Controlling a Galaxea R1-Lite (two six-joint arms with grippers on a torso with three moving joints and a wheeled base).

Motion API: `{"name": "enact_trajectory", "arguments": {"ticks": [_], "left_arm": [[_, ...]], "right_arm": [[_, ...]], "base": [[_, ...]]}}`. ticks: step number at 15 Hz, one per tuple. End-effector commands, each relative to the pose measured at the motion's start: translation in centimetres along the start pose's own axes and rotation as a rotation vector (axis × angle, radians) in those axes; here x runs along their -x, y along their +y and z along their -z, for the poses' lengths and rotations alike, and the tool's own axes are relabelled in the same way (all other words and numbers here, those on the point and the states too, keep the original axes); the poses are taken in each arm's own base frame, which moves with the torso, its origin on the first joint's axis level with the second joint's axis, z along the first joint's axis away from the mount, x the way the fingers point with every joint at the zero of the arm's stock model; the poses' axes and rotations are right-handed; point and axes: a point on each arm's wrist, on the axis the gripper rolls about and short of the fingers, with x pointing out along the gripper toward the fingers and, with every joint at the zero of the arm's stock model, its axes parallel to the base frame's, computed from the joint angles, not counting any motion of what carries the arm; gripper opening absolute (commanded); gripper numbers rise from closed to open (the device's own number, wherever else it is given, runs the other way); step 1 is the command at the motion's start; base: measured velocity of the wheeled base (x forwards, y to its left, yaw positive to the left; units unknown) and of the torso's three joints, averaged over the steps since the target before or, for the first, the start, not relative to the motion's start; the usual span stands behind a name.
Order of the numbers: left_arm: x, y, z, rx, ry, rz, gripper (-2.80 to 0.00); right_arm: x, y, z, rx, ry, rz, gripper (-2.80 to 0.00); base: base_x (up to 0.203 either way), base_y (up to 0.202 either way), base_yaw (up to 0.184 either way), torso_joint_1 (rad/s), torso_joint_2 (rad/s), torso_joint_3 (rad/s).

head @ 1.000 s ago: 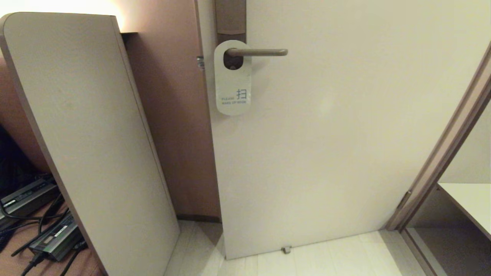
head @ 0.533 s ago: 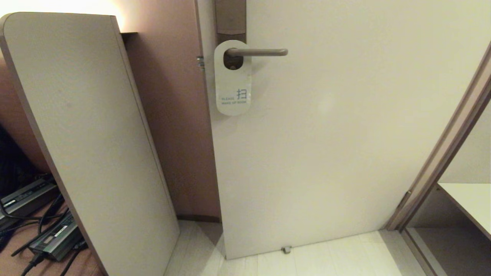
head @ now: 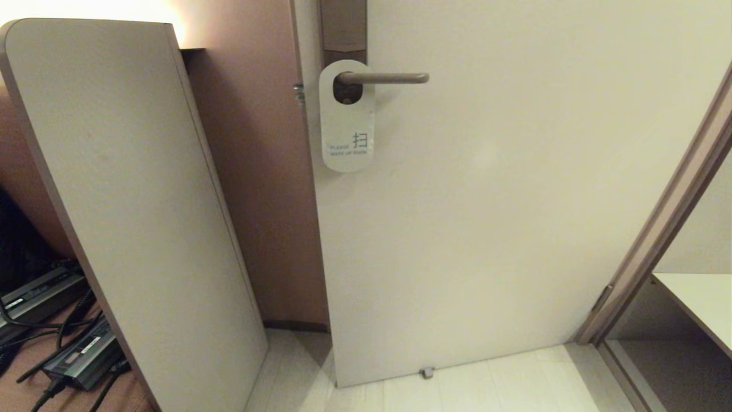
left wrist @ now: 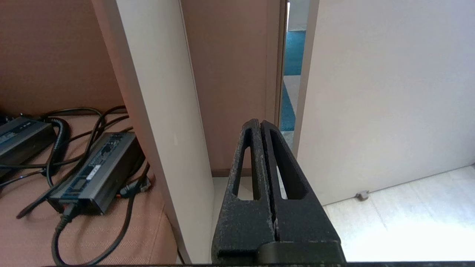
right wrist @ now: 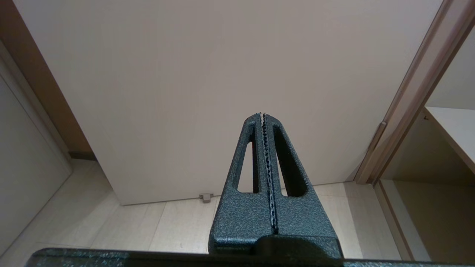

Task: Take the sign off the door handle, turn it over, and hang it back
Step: Take down the sign

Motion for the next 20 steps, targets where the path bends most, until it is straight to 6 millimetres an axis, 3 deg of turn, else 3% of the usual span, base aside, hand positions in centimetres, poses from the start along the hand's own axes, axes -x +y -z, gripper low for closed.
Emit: {"name": "enact_trajectory", "arguments": {"ticks": [1,5,10,16,20], "left_arm": [[-1.0,0.1,-2.2,0.010,0.049,0.011,-2.80],[-3.0,0.3,-6.9,0.047,0.078,0.040,-2.80],[-7.0,0.5,-12.0,0.139,0.109,0.042,-2.80],[-13.1,0.8,-14.6,0.186,0.137,0.030,-2.80],[-16.4,1.6,-14.8,0.227,0.197,0.113,-2.80]], "right_arm": [[0.0,0.0,0.0,0.000,0.001,0.000,-2.80],[0.0,0.0,0.0,0.000,0.001,0.000,-2.80],[0.0,0.0,0.0,0.000,0.001,0.000,-2.80],[0.0,0.0,0.0,0.000,0.001,0.001,-2.80],[0.0,0.0,0.0,0.000,0.001,0.001,-2.80]], "base": [[0.000,0.000,0.000,0.000,0.00,0.000],[0.000,0.000,0.000,0.000,0.00,0.000],[0.000,0.000,0.000,0.000,0.00,0.000],[0.000,0.000,0.000,0.000,0.00,0.000],[0.000,0.000,0.000,0.000,0.00,0.000]]}}
